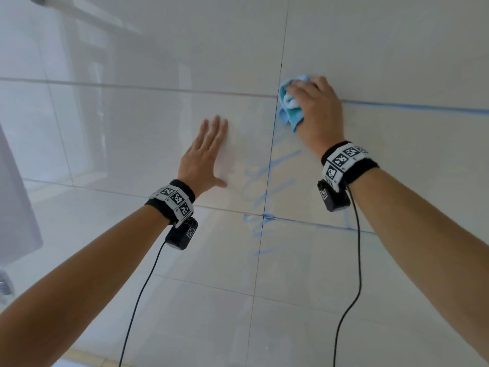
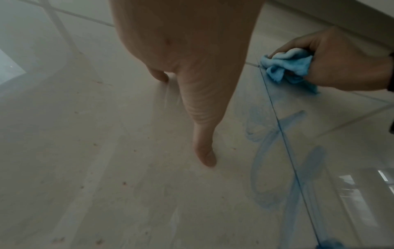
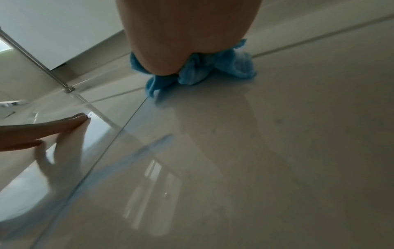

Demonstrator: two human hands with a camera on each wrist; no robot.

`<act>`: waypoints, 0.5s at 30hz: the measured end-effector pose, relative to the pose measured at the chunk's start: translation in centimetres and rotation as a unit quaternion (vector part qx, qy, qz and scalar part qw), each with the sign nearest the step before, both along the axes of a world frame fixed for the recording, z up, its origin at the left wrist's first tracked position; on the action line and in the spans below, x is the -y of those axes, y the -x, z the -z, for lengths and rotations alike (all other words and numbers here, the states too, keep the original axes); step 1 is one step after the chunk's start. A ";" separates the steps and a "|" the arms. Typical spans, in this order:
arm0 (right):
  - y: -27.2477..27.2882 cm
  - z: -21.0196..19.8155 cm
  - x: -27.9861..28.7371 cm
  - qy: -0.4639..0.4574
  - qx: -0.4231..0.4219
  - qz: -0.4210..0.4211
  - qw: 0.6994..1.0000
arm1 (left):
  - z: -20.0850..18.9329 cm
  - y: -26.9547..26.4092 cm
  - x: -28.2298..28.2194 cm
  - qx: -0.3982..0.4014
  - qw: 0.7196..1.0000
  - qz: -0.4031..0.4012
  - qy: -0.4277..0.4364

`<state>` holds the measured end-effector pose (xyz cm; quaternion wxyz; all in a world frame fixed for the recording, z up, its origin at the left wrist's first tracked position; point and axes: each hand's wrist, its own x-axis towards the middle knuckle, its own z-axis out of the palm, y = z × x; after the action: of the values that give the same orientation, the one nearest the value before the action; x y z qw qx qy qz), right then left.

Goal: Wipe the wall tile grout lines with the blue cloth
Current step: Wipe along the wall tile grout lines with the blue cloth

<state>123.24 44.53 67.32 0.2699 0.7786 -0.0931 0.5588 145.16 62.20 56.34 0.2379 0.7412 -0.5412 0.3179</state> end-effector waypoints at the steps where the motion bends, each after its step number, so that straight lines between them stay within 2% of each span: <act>1: -0.2 0.7 -0.1 -0.005 0.007 -0.002 1.000 | 0.0 0.0 0.1 -0.001 1.000 -0.001 0.001; 3: -0.5 3.4 0.0 -0.012 -0.016 -0.014 1.000 | 0.1 0.1 0.1 -0.003 1.000 -0.006 0.000; 7: -0.1 10.7 0.2 0.016 -0.164 -0.029 0.986 | 0.2 0.5 -0.1 -0.006 1.000 -0.010 -0.005; 8: 0.2 11.7 0.6 0.039 -0.203 -0.031 0.978 | 0.3 0.5 -0.2 -0.005 1.000 -0.012 -0.009; 10: 1.0 10.8 1.3 0.074 -0.248 -0.020 0.966 | 0.2 0.4 -0.3 0.002 1.000 -0.016 -0.013; 12: 1.7 8.5 1.6 0.060 -0.220 -0.023 0.973 | 0.3 0.4 -0.3 0.009 1.000 -0.014 -0.019; 15: 2.3 6.8 1.6 -0.009 -0.105 -0.039 0.994 | 0.6 0.2 -0.1 0.012 1.000 -0.015 -0.017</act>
<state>120.98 42.89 60.51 0.2497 0.8384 -0.0389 0.4830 144.99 62.33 55.73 0.2136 0.7496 -0.5379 0.3210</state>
